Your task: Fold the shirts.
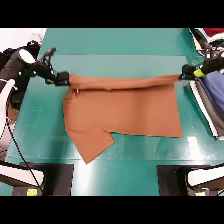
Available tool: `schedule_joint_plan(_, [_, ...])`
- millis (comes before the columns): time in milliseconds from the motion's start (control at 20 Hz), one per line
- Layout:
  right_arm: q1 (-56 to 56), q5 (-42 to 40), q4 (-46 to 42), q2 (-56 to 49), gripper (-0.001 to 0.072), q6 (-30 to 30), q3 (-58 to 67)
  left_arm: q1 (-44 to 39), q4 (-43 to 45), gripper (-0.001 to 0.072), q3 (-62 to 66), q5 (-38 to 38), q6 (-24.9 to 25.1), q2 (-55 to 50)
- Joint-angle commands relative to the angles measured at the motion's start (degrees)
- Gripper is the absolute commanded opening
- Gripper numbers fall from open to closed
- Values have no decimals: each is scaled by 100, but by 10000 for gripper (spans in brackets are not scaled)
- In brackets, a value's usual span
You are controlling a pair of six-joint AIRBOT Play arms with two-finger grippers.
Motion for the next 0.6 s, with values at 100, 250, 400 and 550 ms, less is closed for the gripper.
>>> schedule_joint_plan(100, [74, -66, 149, 203, 399, -20, -1128, 15, 212, 582, -647, -162, -144, 20])
schedule_joint_plan(250, [-74, 319, 345, 431, 400, -31, -1132, 127, 525, 488, -678, -660, -175, 468])
schedule_joint_plan(400, [-249, 610, 350, 1027, 398, -31, -1285, 162, 1069, 487, -1370, -1023, -179, 1469])
schedule_joint_plan(550, [-315, 400, 354, 1707, 399, -33, -1777, 162, 737, 487, -2798, -1117, -328, 2586])
